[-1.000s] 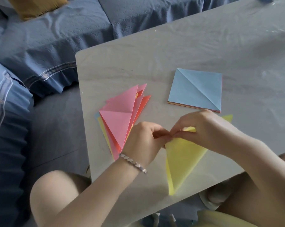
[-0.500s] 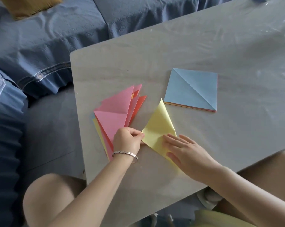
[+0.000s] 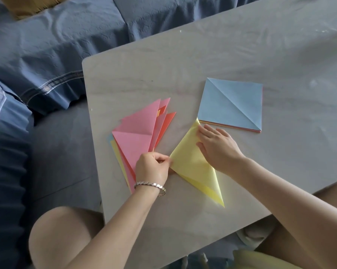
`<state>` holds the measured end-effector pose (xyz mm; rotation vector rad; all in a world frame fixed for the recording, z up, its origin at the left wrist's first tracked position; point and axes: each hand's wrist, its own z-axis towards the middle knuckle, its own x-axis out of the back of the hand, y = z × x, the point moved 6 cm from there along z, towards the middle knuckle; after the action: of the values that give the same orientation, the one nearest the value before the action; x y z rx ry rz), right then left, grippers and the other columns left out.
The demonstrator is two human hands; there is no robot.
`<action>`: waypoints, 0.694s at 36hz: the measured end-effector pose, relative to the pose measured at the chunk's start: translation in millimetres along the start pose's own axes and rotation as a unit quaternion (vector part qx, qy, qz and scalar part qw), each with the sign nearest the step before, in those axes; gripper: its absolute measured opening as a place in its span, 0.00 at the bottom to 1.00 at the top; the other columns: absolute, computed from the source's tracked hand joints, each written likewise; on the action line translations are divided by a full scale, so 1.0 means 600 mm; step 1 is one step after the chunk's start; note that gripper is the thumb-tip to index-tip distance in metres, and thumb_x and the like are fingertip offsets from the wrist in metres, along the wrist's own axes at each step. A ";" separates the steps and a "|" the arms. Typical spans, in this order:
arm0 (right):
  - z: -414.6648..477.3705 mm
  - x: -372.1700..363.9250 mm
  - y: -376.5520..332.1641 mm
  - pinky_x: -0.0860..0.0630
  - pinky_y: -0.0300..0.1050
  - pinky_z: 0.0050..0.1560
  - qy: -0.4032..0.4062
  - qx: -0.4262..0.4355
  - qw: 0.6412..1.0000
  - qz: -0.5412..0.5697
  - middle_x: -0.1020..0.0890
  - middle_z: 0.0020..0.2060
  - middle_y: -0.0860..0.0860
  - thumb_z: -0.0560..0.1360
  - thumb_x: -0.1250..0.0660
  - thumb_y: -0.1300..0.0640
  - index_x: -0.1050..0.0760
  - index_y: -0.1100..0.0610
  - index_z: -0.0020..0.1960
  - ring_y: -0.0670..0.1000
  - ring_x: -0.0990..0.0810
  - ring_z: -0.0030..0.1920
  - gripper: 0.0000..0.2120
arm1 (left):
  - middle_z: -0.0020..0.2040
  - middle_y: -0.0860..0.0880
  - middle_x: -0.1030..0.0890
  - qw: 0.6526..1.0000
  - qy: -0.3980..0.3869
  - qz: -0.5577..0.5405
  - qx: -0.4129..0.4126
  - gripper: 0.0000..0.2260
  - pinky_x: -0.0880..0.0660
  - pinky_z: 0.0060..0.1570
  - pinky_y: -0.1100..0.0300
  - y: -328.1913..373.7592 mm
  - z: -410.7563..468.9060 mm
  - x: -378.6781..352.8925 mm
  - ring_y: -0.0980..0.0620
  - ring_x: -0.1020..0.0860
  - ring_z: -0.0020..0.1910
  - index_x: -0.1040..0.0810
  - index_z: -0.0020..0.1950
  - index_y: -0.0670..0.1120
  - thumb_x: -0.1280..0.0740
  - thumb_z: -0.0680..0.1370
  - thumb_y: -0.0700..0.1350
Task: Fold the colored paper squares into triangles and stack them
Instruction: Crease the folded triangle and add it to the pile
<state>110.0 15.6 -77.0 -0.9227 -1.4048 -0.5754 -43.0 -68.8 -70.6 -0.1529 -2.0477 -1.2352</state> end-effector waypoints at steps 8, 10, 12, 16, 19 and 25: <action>0.043 -0.002 0.005 0.47 0.43 0.66 -0.012 -0.027 0.999 -0.017 0.41 0.74 0.48 0.81 0.50 0.52 0.44 0.58 0.74 0.53 0.44 0.70 0.23 | 0.33 0.56 0.23 1.000 0.001 -0.001 0.011 0.02 0.33 0.39 0.66 0.000 -0.001 0.001 0.54 0.24 0.37 0.17 0.41 0.44 0.28 0.70 0.41; 0.042 -0.001 0.009 0.47 0.44 0.66 -0.012 -0.019 1.000 -0.010 0.42 0.74 0.47 0.81 0.50 0.52 0.45 0.56 0.75 0.53 0.44 0.69 0.23 | 0.34 0.54 0.22 1.000 0.003 -0.003 0.012 0.02 0.33 0.39 0.66 0.001 -0.002 0.002 0.54 0.23 0.38 0.17 0.41 0.44 0.28 0.70 0.41; 0.037 -0.002 0.016 0.47 0.44 0.67 -0.020 -0.012 1.000 0.000 0.44 0.75 0.45 0.81 0.50 0.52 0.46 0.55 0.75 0.53 0.44 0.69 0.23 | 0.34 0.54 0.22 1.000 0.003 -0.003 0.010 0.01 0.33 0.38 0.66 0.001 -0.003 0.002 0.54 0.23 0.37 0.17 0.40 0.44 0.28 0.71 0.41; 0.013 -0.007 0.025 0.49 0.45 0.69 -0.026 0.017 1.000 0.004 0.44 0.75 0.45 0.81 0.48 0.50 0.45 0.54 0.75 0.53 0.45 0.70 0.24 | 0.34 0.55 0.22 1.000 0.003 -0.003 0.006 0.01 0.33 0.36 0.66 0.003 -0.003 0.002 0.55 0.23 0.37 0.17 0.39 0.44 0.28 0.71 0.41; -0.010 -0.012 0.032 0.51 0.47 0.70 -0.021 0.040 0.999 0.025 0.41 0.74 0.46 0.80 0.44 0.49 0.41 0.54 0.74 0.54 0.45 0.72 0.24 | 0.36 0.51 0.19 1.000 0.005 -0.007 0.004 0.02 0.32 0.39 0.65 0.002 -0.003 0.002 0.53 0.22 0.39 0.17 0.39 0.44 0.29 0.71 0.40; -0.048 -0.011 0.038 0.51 0.44 0.68 -0.008 0.078 0.994 0.073 0.35 0.71 0.46 0.75 0.36 0.47 0.32 0.54 0.69 0.55 0.45 0.74 0.25 | 0.34 0.49 0.18 1.000 0.000 -0.011 0.003 0.03 0.31 0.39 0.64 0.000 -0.003 0.001 0.51 0.20 0.40 0.18 0.37 0.44 0.29 0.71 0.40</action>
<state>144.4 3.3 -85.8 -0.8957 -1.3632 -0.3445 -42.4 -70.6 -69.5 -0.1270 -2.0588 -1.2426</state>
